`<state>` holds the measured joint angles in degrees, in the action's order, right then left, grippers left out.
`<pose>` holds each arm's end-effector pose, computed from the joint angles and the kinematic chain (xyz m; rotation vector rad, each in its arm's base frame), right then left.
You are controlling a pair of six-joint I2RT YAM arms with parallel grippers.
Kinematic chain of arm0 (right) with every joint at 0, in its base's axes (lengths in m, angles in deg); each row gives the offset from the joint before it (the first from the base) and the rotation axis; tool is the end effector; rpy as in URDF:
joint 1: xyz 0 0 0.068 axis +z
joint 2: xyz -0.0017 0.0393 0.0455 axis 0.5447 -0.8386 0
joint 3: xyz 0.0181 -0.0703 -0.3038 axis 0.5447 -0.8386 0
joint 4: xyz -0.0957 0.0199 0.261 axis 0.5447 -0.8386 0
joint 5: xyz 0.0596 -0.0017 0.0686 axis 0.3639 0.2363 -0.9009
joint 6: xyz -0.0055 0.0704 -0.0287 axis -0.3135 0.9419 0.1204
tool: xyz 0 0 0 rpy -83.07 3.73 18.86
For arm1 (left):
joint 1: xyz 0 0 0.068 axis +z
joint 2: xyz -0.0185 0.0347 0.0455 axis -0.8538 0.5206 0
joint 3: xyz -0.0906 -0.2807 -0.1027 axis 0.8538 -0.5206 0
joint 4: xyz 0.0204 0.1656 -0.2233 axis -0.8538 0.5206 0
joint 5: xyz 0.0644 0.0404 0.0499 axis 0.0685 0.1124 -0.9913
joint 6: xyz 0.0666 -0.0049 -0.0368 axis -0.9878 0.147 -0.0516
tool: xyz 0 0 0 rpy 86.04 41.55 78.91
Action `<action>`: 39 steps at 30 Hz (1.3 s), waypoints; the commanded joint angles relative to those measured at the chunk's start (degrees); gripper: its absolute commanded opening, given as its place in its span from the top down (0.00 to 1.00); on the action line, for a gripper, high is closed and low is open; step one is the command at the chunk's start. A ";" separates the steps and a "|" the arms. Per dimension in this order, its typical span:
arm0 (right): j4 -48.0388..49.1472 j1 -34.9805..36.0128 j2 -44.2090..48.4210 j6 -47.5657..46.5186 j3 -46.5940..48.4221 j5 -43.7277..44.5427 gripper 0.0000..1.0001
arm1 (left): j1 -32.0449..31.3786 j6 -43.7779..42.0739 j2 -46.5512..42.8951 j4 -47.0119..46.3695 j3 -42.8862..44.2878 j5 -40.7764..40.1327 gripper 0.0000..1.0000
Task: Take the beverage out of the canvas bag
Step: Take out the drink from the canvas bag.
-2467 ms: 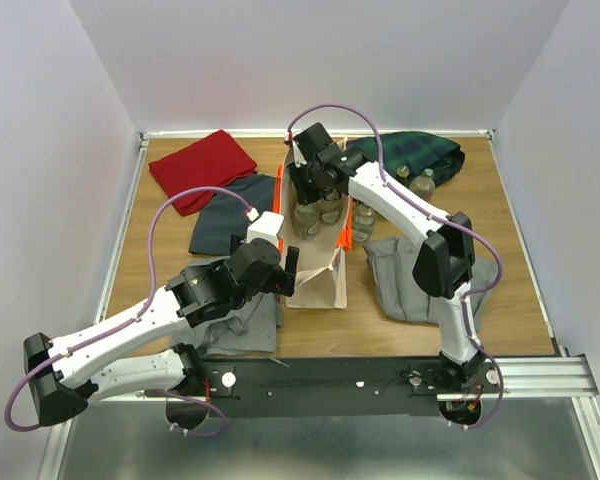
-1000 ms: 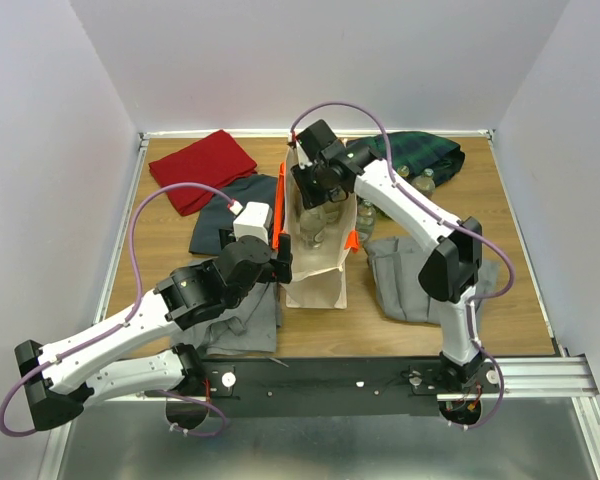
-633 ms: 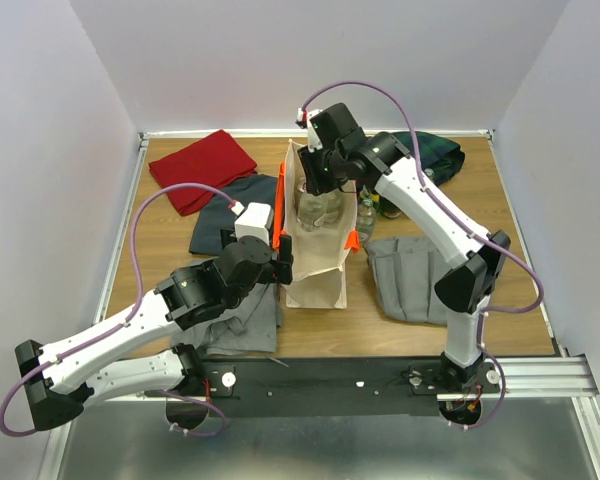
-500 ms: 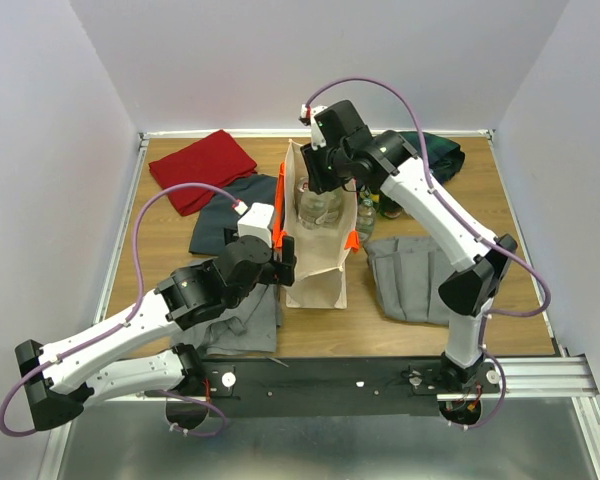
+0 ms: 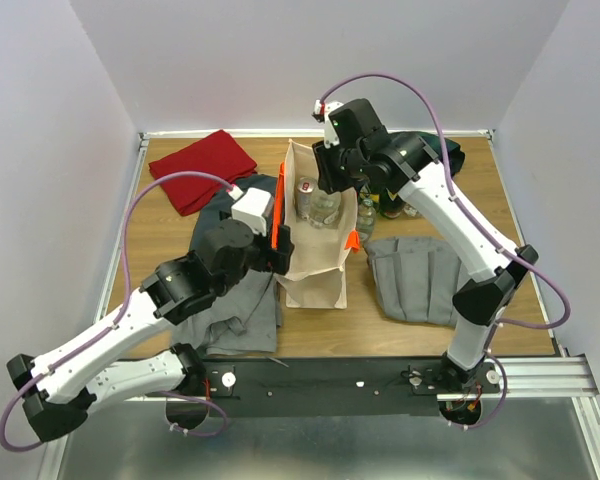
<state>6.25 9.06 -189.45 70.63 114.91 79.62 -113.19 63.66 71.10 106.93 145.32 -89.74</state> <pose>0.3217 0.2816 0.4524 -0.6104 2.2523 0.3380 0.1404 -0.1542 0.3804 0.3083 1.9798 -0.4697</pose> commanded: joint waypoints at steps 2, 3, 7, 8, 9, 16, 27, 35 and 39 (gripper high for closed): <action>4.20 0.65 4.91 1.51 0.76 1.47 0.99 | 9.55 -2.99 0.89 -2.57 2.02 9.20 0.01; 4.20 0.48 5.17 1.60 0.94 1.38 0.99 | 11.83 -3.51 1.51 -2.57 2.29 9.82 0.01; 2.97 0.65 5.70 1.77 3.39 0.33 0.99 | 14.83 -5.36 5.37 -3.71 4.31 13.42 0.01; 2.36 0.65 5.18 1.60 5.66 -0.20 0.99 | 15.19 -5.36 5.99 -3.98 4.49 15.17 0.01; 0.87 0.74 4.91 1.16 6.90 -0.72 0.99 | 15.54 -5.28 6.52 -4.15 4.66 15.62 0.01; -0.90 0.74 5.35 -1.04 13.59 -1.08 0.99 | 15.98 -3.08 7.93 -7.05 3.17 19.49 0.01; 1.65 0.74 9.04 -0.69 12.10 -0.20 0.99 | 15.98 -1.24 7.93 -8.28 1.24 22.04 0.01; 1.74 0.74 11.41 -0.69 11.75 4.45 0.99 | 15.98 -0.62 7.40 -8.64 0.27 22.39 0.01; 1.04 0.74 12.03 -0.42 11.31 7.44 0.99 | 15.98 -0.44 7.14 -8.55 -0.08 21.95 0.01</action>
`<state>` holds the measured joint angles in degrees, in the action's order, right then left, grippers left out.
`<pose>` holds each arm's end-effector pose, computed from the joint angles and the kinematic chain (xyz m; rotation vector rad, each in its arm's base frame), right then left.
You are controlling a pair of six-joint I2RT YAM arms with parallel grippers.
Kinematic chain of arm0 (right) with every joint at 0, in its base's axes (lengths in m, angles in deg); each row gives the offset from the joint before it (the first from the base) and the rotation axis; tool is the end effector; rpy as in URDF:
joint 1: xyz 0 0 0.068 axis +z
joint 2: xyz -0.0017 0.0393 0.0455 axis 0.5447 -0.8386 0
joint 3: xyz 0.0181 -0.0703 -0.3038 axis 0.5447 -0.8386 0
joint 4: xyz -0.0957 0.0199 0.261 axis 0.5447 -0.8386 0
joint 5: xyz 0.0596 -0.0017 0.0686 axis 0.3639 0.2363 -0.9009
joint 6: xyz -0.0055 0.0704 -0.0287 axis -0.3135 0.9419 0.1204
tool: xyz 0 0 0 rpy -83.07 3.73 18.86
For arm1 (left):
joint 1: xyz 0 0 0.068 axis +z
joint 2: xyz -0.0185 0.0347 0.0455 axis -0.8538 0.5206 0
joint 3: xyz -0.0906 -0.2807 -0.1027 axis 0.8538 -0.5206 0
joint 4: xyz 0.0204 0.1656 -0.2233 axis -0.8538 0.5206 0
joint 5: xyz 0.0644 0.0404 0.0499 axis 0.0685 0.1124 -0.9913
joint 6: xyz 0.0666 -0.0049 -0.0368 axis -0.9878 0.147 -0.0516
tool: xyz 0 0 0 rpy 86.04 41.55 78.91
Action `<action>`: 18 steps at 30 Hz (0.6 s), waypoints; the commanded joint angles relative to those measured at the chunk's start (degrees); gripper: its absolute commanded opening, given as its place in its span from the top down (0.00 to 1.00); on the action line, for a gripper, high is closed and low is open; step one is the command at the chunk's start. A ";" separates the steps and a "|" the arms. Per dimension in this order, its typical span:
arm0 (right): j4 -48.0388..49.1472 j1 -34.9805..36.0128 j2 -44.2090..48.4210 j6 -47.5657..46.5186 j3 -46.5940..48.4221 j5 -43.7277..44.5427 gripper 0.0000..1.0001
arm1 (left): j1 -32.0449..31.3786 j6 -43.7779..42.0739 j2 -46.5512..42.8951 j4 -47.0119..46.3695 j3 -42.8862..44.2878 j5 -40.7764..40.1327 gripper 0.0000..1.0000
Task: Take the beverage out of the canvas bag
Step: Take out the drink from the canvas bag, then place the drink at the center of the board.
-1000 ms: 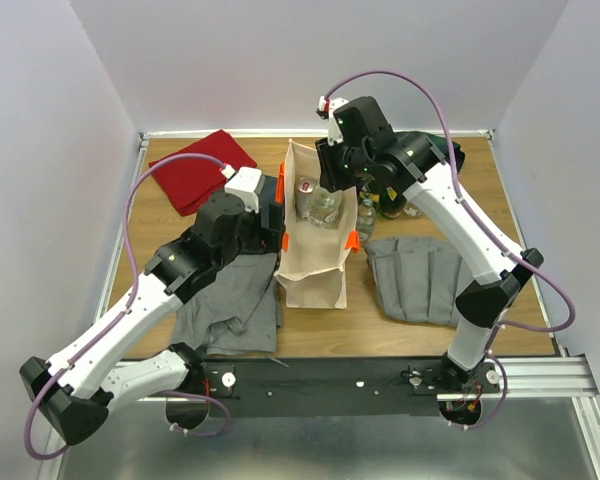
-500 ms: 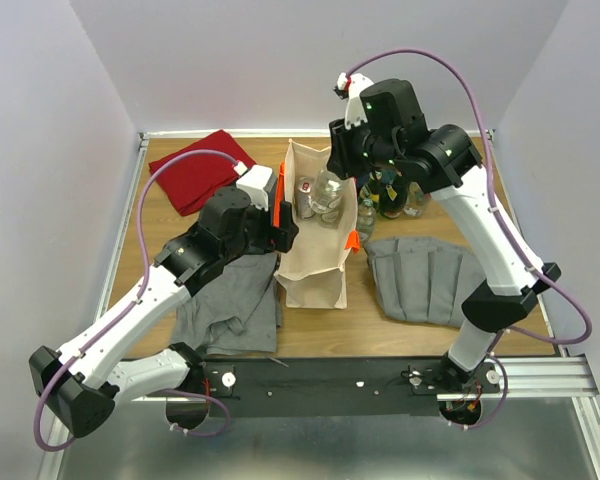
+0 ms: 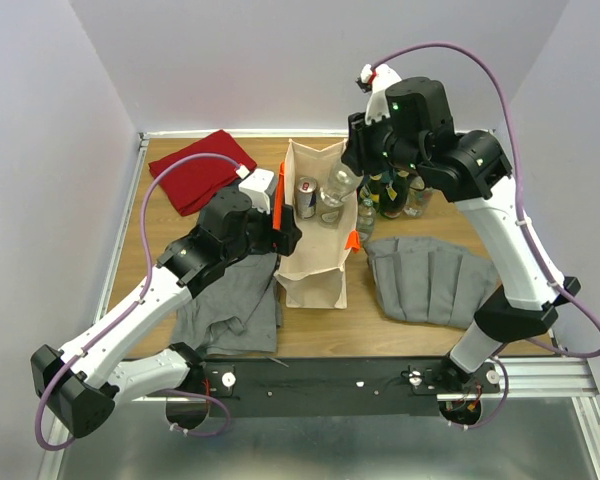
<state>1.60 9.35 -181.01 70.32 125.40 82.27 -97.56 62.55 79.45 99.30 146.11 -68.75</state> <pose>0.2621 0.2261 0.5562 -0.5116 2.0195 0.4002 0.2014 -0.1601 0.3691 0.2988 2.0445 -0.6290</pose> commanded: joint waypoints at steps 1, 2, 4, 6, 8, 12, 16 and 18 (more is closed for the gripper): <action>5.60 0.45 3.85 -0.12 0.82 6.11 0.99 | 0.35 0.59 -1.21 -0.57 -0.78 0.97 0.01; 5.43 0.45 3.94 -0.03 0.82 6.82 0.99 | 0.35 0.58 -1.30 -0.57 -0.78 0.97 0.01; 5.60 0.45 4.64 -0.12 0.29 8.83 0.99 | 0.35 0.41 -1.47 -0.48 -0.87 0.88 0.01; 5.60 0.45 5.09 -0.21 -0.23 10.85 0.99 | 0.35 0.32 -1.47 -0.39 -0.78 0.79 0.01; 5.43 0.37 5.70 -0.29 -1.11 14.46 0.99 | 0.35 0.32 -1.47 -0.39 -0.87 0.79 0.01; 5.25 0.45 7.28 -0.47 -3.92 21.75 0.99 | 0.35 0.41 -1.48 -0.66 -1.05 0.79 0.01; 5.16 0.37 8.86 -0.03 -7.08 28.25 0.99 | 0.35 0.41 -1.21 -0.66 -1.04 1.06 0.01; 5.42 0.45 9.48 0.49 -8.49 29.49 0.99 | 0.35 0.41 -1.12 -0.66 -1.04 1.23 0.01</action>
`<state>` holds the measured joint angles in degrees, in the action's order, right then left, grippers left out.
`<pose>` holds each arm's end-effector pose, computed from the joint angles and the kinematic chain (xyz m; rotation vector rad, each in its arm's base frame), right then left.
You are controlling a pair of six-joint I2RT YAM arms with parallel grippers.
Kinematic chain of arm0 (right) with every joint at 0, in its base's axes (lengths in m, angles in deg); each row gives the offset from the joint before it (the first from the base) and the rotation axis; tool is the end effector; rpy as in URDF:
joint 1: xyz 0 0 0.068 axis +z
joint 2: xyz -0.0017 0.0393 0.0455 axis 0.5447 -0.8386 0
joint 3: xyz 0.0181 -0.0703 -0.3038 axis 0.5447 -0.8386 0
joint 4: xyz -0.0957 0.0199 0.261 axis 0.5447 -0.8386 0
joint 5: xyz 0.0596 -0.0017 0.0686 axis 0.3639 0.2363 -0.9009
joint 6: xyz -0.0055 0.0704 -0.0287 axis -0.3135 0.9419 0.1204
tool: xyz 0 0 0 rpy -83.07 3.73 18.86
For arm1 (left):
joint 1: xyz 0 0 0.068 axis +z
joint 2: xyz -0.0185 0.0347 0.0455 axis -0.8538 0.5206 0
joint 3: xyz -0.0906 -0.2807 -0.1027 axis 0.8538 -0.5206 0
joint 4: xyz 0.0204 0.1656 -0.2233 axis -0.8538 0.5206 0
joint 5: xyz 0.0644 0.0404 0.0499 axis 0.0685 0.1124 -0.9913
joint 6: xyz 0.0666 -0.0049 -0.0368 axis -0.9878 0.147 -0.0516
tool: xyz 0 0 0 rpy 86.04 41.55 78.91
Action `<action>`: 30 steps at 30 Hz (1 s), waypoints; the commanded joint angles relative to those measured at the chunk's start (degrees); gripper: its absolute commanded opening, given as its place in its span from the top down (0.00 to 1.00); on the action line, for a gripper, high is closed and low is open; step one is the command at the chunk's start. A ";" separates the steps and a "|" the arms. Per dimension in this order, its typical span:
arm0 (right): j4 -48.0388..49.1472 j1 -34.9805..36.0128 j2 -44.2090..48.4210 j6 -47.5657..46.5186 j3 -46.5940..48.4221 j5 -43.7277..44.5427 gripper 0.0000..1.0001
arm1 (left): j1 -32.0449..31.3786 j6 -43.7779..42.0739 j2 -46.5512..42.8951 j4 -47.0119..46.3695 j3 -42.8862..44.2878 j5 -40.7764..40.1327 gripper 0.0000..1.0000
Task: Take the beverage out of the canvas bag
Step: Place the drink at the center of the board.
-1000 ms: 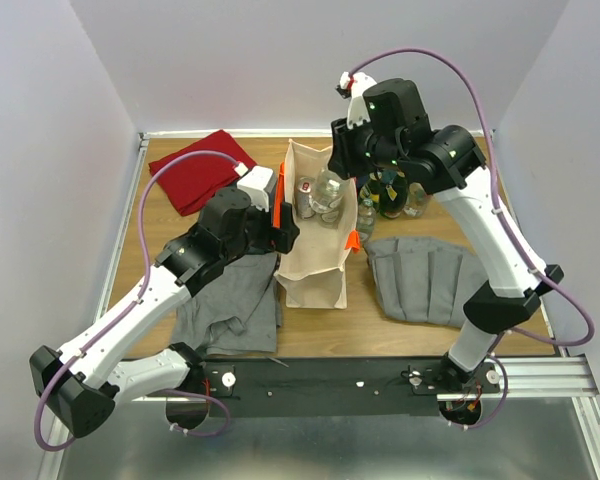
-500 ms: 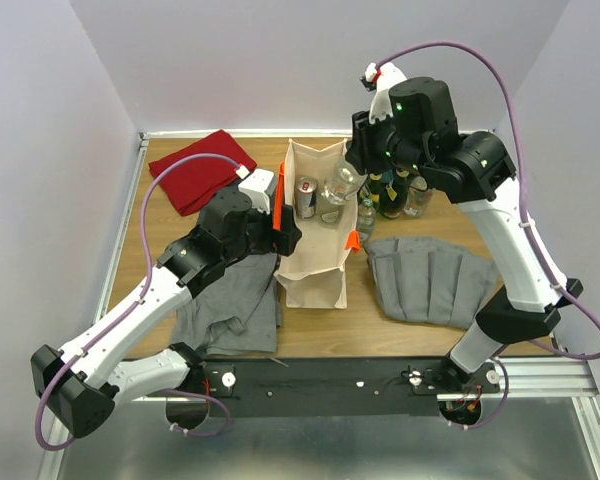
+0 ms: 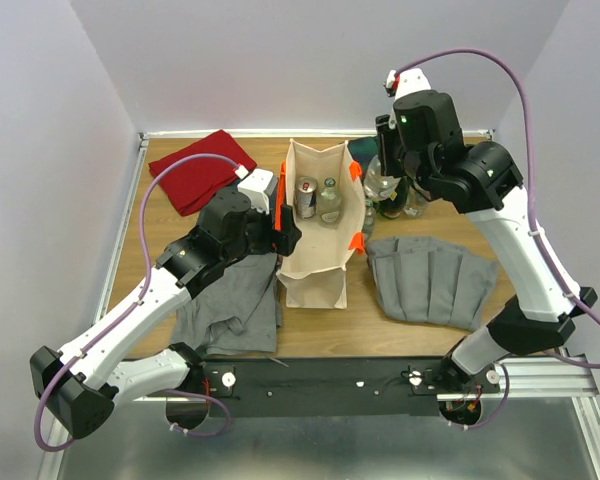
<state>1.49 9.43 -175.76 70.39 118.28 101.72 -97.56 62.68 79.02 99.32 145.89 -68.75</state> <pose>0.2540 0.1913 0.5510 -0.3052 2.0102 0.0518 0.1999 -0.1589 0.3693 0.2960 2.0418 -0.6318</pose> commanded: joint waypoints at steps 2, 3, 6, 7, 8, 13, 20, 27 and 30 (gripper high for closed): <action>5.80 0.37 5.11 0.87 -3.04 10.83 0.99 | 0.35 0.10 -0.51 -0.68 -0.74 1.32 0.01; 6.41 0.37 5.55 1.05 -3.65 11.10 0.99 | 0.35 0.10 -0.42 -0.68 -0.65 1.32 0.01; 7.99 0.37 6.96 1.05 -5.85 12.07 0.99 | 0.35 -0.07 -0.33 -0.50 -0.39 1.32 0.01; 8.17 0.37 7.22 1.13 -6.29 13.02 0.99 | 0.35 -0.07 -0.51 -0.42 -0.30 1.23 0.01; 8.35 0.28 7.57 1.22 -6.82 13.38 0.99 | 0.35 -0.07 -0.42 -0.33 -0.30 1.14 0.01; 11.16 -1.21 9.16 1.48 -11.39 13.92 0.99 | 0.35 0.01 -0.69 -0.42 -0.65 1.32 0.01; 15.98 -13.58 10.91 1.31 -21.93 3.03 0.99 | 0.35 0.19 -0.86 -0.24 -0.65 1.41 0.01; 21.34 -18.97 11.62 1.57 -29.66 -3.92 0.99 | 0.35 -0.07 -0.95 0.73 -0.04 1.23 0.01; 24.76 -19.58 13.02 2.10 -33.97 -3.93 0.99 | 0.35 -0.16 -1.48 0.20 -0.47 0.97 0.01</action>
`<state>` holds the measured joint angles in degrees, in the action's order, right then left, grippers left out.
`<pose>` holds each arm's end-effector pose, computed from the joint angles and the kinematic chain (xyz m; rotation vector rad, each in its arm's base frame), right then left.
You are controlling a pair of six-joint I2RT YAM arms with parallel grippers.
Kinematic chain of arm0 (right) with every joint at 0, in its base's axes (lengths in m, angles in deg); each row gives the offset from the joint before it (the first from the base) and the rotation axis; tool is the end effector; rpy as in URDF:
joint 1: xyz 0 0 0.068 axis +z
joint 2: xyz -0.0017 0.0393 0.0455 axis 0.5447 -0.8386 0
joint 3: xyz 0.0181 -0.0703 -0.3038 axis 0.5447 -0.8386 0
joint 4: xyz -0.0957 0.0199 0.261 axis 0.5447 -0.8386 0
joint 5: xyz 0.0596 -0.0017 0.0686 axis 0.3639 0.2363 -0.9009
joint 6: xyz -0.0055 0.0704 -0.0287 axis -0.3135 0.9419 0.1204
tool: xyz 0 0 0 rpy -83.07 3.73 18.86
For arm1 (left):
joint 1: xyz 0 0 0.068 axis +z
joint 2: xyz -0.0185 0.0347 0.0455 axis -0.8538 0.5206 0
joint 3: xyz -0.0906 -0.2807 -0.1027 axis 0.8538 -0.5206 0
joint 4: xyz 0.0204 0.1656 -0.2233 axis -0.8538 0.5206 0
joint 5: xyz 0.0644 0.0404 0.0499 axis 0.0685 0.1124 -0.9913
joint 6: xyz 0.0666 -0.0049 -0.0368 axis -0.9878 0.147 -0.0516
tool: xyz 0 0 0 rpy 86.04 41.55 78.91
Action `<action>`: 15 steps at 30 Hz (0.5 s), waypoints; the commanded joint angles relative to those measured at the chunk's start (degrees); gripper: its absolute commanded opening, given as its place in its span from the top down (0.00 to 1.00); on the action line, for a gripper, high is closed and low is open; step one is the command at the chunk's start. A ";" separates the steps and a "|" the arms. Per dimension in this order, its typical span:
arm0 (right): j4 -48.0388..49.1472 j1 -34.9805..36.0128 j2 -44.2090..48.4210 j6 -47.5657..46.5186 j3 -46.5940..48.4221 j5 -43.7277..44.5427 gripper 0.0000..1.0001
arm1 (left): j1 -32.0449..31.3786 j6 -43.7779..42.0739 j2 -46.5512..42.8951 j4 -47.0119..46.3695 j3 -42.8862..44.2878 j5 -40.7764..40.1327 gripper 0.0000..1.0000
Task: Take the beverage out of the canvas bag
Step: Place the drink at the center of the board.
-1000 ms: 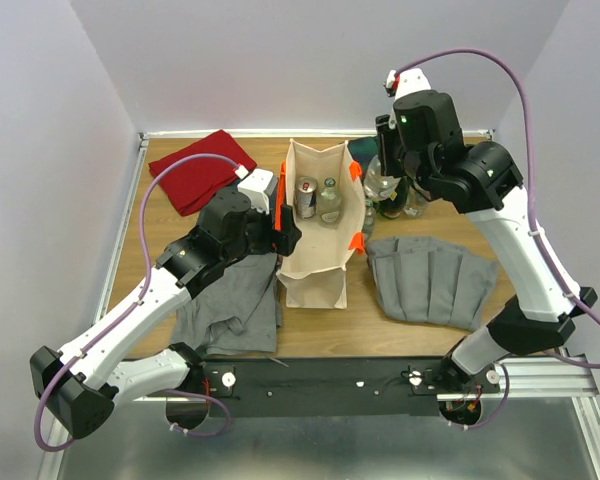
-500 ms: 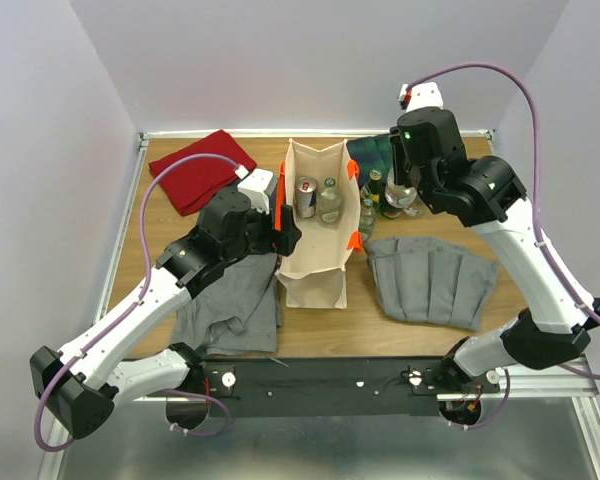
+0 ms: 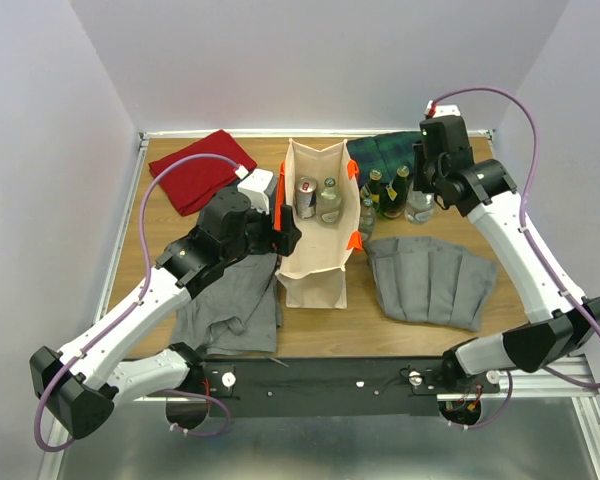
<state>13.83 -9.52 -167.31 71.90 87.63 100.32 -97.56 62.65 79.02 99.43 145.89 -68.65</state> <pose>0.3058 0.1015 0.4451 -0.0103 2.1927 -0.1937 0.1997 -0.1589 0.3691 0.2980 2.0438 -0.6323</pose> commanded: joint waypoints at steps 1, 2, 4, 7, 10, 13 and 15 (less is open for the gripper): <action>13.74 -0.72 5.26 0.77 -4.64 -2.44 0.99 | 0.35 -0.14 -1.30 0.35 -0.48 0.86 0.01; 15.14 -0.98 5.88 0.94 -6.05 -2.35 0.99 | 0.35 -0.23 -1.30 0.53 -0.48 0.86 0.01; 19.10 -1.42 7.99 1.29 -9.92 -2.70 0.99 | 0.35 -0.23 -1.13 0.62 -0.56 0.86 0.01; 21.40 -2.30 8.70 2.26 -12.65 -3.41 0.99 | 0.35 -0.32 -1.21 0.53 -0.65 0.86 0.01; 22.89 -2.65 8.61 2.79 -14.31 -4.20 0.99 | 0.35 -0.32 -1.21 0.44 -0.56 0.86 0.01; 24.65 -3.44 8.70 3.49 -15.99 -5.69 0.99 | 0.35 -0.40 -1.13 0.53 -0.56 0.86 0.01; 25.52 -4.23 8.61 4.11 -16.61 -7.09 0.99 | 0.35 -0.40 -1.21 0.62 -0.65 0.86 0.01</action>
<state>28.70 -12.49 -161.16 73.95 71.55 95.45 -97.56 62.61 78.84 99.43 145.89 -68.67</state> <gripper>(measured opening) 0.399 0.988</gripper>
